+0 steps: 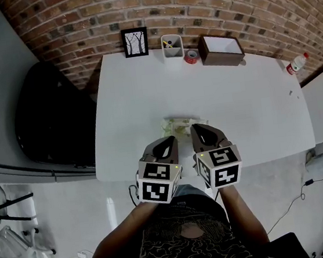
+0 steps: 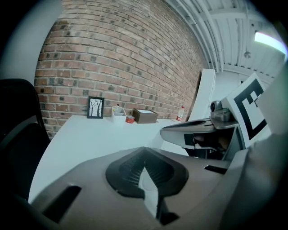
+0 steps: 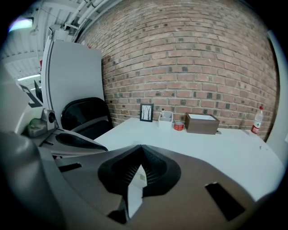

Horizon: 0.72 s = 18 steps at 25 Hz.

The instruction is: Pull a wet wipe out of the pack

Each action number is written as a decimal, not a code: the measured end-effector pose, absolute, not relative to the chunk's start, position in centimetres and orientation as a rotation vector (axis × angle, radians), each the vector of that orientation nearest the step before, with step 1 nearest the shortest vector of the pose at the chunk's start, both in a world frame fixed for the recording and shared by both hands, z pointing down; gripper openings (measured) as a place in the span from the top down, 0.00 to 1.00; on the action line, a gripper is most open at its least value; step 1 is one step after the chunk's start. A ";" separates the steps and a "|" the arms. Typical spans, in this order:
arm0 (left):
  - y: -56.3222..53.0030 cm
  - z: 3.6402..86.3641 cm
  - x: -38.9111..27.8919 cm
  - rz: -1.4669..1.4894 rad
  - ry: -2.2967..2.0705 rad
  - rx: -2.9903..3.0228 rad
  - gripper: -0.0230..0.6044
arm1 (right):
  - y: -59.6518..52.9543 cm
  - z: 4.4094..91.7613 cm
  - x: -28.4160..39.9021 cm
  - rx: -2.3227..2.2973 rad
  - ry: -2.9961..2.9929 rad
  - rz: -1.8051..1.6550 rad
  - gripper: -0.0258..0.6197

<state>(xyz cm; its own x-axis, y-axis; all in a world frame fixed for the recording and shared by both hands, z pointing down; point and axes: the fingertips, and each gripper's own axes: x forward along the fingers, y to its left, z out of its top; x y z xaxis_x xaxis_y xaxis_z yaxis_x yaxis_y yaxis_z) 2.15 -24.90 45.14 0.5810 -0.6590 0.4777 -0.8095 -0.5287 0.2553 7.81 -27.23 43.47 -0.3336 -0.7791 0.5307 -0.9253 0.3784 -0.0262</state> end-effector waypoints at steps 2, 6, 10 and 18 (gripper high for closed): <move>-24.5 45.0 2.2 0.449 -1.172 2.371 0.95 | -27.0 43.1 7.8 1.482 -2.212 0.444 0.93; -24.0 44.5 2.2 0.442 -1.173 2.384 0.95 | -26.6 42.1 7.9 1.511 -2.225 0.425 0.94; -23.2 44.3 2.3 0.438 -1.168 2.396 0.95 | -26.3 40.7 7.8 1.540 -2.247 0.406 0.94; -21.5 43.7 2.2 0.440 -1.158 2.413 0.95 | -25.1 38.7 7.6 1.577 -2.264 0.360 0.94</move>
